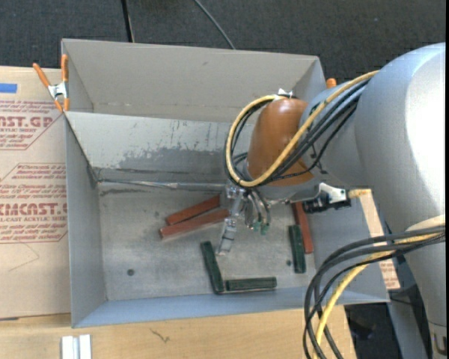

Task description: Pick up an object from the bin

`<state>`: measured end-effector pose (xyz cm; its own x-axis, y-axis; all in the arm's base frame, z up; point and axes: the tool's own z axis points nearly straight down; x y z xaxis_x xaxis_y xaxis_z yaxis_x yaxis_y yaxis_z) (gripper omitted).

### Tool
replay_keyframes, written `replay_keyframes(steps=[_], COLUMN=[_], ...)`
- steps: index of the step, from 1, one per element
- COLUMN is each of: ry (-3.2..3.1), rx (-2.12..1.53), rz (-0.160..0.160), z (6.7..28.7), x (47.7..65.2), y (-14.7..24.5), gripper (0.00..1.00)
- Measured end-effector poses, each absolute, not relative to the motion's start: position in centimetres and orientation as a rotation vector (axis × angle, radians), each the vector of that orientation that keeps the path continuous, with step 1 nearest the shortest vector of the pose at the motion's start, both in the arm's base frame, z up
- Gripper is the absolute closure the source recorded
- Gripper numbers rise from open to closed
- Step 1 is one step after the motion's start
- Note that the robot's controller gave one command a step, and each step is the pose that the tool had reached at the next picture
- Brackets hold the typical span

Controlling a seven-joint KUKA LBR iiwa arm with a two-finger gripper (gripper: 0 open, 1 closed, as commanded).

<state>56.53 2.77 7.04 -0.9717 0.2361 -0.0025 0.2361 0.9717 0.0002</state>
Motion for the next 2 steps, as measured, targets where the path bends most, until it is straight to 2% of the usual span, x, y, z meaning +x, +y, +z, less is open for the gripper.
replay_keyframes(steps=[1, 2], ry=[3.117, 3.113], rx=[0.373, 0.406], rz=[0.0, -0.002], z=[7.0, 7.0], x=[56.5, 58.0], y=[2.8, 7.8], gripper=[0.0, 0.0])
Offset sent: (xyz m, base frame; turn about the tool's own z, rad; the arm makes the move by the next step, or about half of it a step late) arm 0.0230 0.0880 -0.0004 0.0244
